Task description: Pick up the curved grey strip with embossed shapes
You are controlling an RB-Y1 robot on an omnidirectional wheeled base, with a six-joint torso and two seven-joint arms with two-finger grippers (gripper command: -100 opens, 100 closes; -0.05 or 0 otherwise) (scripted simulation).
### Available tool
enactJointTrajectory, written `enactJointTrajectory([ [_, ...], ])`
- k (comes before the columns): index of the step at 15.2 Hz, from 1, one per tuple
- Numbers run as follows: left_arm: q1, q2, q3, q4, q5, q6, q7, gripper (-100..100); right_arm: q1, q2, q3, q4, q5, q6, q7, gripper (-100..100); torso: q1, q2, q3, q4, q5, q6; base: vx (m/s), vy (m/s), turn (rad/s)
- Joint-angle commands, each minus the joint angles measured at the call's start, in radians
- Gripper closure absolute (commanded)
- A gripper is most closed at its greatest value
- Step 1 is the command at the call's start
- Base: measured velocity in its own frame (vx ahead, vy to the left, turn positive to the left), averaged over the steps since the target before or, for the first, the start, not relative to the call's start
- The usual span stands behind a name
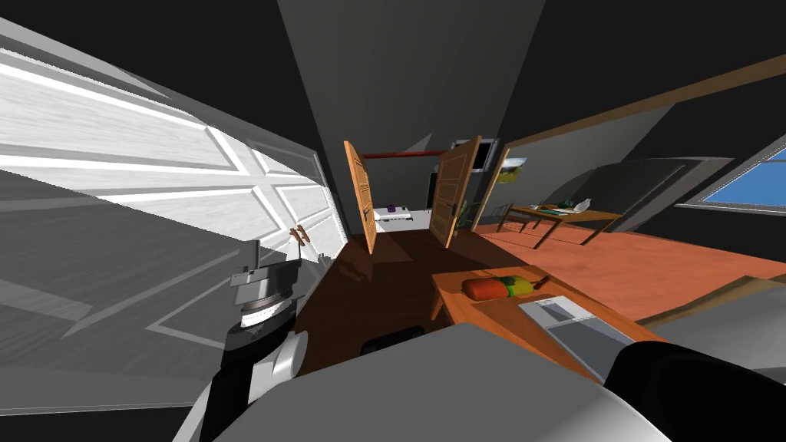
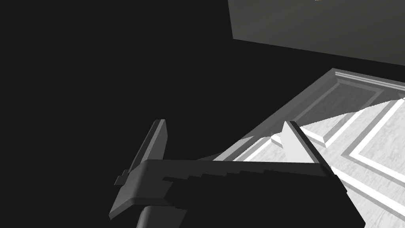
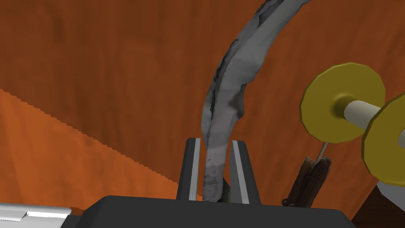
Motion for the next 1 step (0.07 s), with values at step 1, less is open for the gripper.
enactJointTrajectory([
  [1, 0.000, 0.000, 0.000, 0.000, 0.000, 0.000, 0.000, 0, 0.000, 0.000, 0.000, 0.000, 0.000, 0.000, 0.000, 100, 0.000, 0.000, 0.000, 0.000, 0.000, 0.000, 0.031, 0.030, -0.011],
])
